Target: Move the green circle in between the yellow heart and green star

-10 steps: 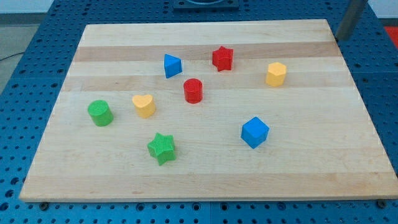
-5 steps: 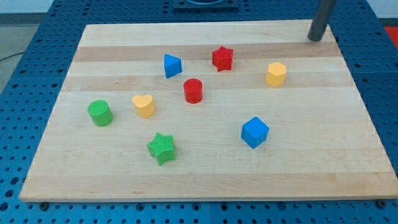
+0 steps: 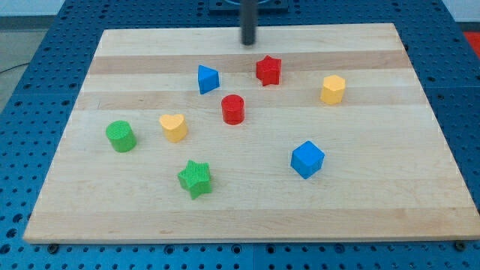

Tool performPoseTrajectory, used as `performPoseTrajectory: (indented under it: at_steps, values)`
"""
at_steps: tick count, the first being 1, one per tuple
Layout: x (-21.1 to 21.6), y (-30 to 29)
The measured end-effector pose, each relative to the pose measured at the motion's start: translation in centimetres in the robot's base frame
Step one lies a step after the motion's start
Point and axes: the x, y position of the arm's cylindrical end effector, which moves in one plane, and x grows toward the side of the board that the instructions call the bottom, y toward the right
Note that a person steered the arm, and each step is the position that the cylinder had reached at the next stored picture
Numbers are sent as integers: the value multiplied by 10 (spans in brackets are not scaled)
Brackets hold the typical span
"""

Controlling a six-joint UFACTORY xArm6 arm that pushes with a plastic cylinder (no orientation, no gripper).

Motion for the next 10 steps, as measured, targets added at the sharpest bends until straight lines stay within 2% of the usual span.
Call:
performPoseTrajectory:
  at_steps: [1, 4, 5, 6, 8, 10]
  values:
    - [0, -82]
    - [88, -127]
    - [112, -173]
    - [144, -191]
    - [204, -186]
    - [234, -178]
